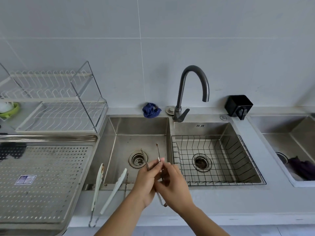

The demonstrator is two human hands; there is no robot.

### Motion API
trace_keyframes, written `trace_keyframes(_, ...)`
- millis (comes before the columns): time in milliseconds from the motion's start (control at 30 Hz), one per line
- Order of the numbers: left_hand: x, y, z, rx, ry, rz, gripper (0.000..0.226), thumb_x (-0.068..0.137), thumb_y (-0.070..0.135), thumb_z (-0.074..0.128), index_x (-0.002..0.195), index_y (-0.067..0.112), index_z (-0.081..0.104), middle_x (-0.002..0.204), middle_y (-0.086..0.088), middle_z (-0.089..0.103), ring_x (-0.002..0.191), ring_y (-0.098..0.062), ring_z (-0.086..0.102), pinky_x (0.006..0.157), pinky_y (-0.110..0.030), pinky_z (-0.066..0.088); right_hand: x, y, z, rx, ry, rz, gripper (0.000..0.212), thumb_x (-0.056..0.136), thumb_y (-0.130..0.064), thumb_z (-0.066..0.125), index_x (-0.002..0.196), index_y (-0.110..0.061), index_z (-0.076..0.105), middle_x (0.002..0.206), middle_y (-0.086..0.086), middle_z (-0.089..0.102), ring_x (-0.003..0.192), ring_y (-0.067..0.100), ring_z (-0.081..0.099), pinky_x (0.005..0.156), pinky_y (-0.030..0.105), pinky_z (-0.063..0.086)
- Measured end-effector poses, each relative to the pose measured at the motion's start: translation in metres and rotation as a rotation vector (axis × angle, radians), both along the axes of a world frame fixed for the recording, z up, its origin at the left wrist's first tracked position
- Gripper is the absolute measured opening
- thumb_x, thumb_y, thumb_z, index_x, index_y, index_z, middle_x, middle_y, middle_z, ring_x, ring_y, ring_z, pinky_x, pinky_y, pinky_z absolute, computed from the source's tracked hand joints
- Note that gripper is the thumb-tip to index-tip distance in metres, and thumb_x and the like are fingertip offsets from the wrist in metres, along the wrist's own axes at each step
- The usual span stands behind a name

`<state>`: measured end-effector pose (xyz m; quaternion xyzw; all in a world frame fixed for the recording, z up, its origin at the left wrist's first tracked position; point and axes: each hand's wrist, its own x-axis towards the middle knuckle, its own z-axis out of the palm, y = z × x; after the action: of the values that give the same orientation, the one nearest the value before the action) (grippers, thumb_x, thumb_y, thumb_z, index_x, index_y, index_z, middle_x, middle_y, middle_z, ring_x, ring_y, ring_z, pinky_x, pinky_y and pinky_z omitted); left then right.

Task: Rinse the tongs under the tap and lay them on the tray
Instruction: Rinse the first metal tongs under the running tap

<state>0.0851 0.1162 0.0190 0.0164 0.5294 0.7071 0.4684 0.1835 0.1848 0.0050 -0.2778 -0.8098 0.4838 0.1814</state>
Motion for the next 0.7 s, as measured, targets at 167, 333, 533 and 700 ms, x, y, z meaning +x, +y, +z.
trace_keyframes(167, -0.001, 0.008, 0.001, 0.056, -0.032, -0.052, 0.03, 0.086, 0.017, 0.071, 0.115, 0.009, 0.074, 0.115, -0.02, 0.074, 0.11, -0.038, 0.07, 0.086, -0.051, 0.059, 0.02, 0.036, 0.011, -0.072, 0.094, 0.022, 0.036, 0.09, -0.019, 0.068, 0.106, -0.052, 0.067, 0.098, -0.018, 0.069, 0.089, 0.008, 0.069, 0.073, 0.02, 0.056)
trace_keyframes(333, -0.01, 0.022, 0.0, 0.035, -0.001, -0.055, 0.034, 0.089, 0.014, 0.065, 0.121, 0.004, 0.068, 0.118, -0.022, 0.073, 0.108, -0.039, 0.071, 0.076, -0.044, 0.061, 0.005, 0.094, 0.011, -0.093, -0.005, -0.126, 0.008, 0.093, -0.02, 0.07, 0.1, -0.024, 0.072, 0.084, -0.004, 0.074, 0.077, 0.014, 0.071, 0.076, 0.043, 0.061)
trace_keyframes(533, -0.035, 0.045, -0.008, -0.052, 0.097, -0.011, 0.028, 0.086, 0.015, 0.07, 0.113, 0.011, 0.074, 0.099, -0.015, 0.078, 0.085, -0.027, 0.075, 0.069, -0.037, 0.059, -0.043, 0.169, 0.008, -0.146, -0.13, -0.209, 0.008, 0.095, -0.02, 0.067, 0.102, -0.017, 0.071, 0.086, 0.002, 0.073, 0.078, 0.021, 0.073, 0.077, 0.045, 0.063)
trace_keyframes(700, -0.067, 0.069, -0.02, -0.143, 0.172, -0.013, 0.02, 0.094, 0.01, 0.066, 0.112, 0.014, 0.074, 0.092, -0.01, 0.079, 0.075, -0.02, 0.074, 0.072, -0.038, 0.057, -0.085, 0.232, 0.005, -0.354, -0.076, -0.422, 0.017, 0.096, -0.013, 0.064, 0.112, -0.007, 0.066, 0.082, 0.009, 0.071, 0.066, 0.02, 0.067, 0.073, 0.042, 0.065)
